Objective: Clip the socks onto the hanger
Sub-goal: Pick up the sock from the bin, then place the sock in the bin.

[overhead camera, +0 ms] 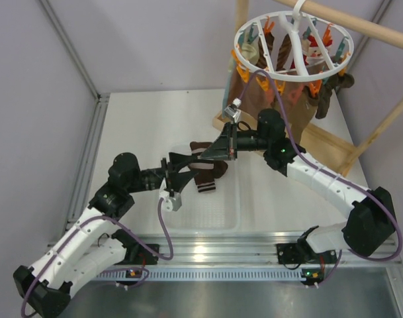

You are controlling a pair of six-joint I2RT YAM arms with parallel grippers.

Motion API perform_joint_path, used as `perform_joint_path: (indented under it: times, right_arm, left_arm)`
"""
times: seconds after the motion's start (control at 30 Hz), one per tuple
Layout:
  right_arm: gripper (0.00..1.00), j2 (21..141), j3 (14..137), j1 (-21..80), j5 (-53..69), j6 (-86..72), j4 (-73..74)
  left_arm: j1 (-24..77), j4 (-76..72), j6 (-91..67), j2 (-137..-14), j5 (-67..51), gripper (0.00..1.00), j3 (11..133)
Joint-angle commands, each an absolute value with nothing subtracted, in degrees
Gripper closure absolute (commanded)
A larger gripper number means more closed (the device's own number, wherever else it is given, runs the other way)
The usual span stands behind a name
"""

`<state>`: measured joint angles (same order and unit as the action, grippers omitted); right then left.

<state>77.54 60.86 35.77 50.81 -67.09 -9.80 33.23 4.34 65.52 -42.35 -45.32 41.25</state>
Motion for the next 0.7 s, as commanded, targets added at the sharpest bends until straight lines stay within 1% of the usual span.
perform_joint_path:
  times: [0.0,0.03,0.07,0.13,0.17,0.2,0.23,0.27,0.33,0.37,0.4,0.43,0.47,0.53,0.6,0.63,0.67]
  right_arm:
    - [1.00,77.0,62.0,35.7,50.9,-65.5,-12.0]
    - [1.00,76.7,61.7,35.8,50.8,-65.0,-11.7]
    - [0.99,76.4,61.5,35.7,50.7,-64.3,-11.3]
    - [0.97,75.9,61.5,35.7,50.1,-61.9,-9.1]
    - [0.93,75.2,61.4,35.5,49.8,-61.1,-8.6]
    - [0.89,75.0,61.3,35.4,49.3,-59.6,-7.4]
    - [0.82,74.7,61.3,35.4,49.0,-58.7,-6.7]
    - [0.67,74.2,61.3,35.0,48.9,-57.8,-5.7]
    - [0.47,73.7,62.0,34.5,47.6,-52.7,-0.2]
    - [0.36,73.4,62.3,33.5,46.4,-50.2,2.9]
    - [0.31,73.0,62.5,33.1,45.4,-45.1,5.2]
    - [0.27,72.4,63.1,32.5,44.1,-42.5,10.4]
    - [0.21,72.2,63.2,31.6,43.3,-40.0,12.0]
    - [0.14,70.9,63.5,31.0,40.6,-33.2,17.0]
    - [0.04,69.7,63.0,30.7,38.3,-28.1,18.5]
    - [0.00,68.3,62.2,30.7,37.5,-26.7,18.9]
    - [0.00,67.6,61.7,30.7,35.4,-25.7,19.2]
  left_arm:
    - [35.4,-1.3,63.8,-43.0,-45.3,0.52,41.7]
    - [35.9,-1.1,63.4,-42.9,-44.9,0.56,41.7]
    - [36.2,-0.3,62.8,-42.7,-44.1,0.75,41.7]
    - [36.8,1.0,61.8,-41.9,-43.4,0.88,41.9]
    - [37.0,1.7,60.2,-41.4,-42.8,0.99,41.8]
    - [37.2,1.8,59.2,-40.4,-42.5,1.00,41.8]
    - [37.4,1.8,57.8,-40.0,-41.9,1.00,41.8]
    - [37.6,1.8,54.7,-39.5,-40.9,1.00,42.3]
    - [37.8,3.2,50.0,-38.3,-40.4,1.00,43.8]
    - [37.9,4.9,44.6,-38.2,-40.3,1.00,46.5]
    - [37.9,8.2,41.7,-38.3,-41.1,1.00,48.0]
    - [37.9,9.9,35.5,-38.6,-41.7,1.00,49.4]
    - [37.9,10.9,32.1,-38.5,-42.1,1.00,51.6]
    - [37.9,13.2,22.7,-38.7,-42.5,1.00,52.9]
    - [37.9,14.3,16.7,-39.5,-42.2,1.00,54.1]
    - [37.8,13.5,13.0,-40.1,-39.0,1.00,54.1]
    - [37.9,13.2,6.0,-40.7,-37.5,1.00,54.2]
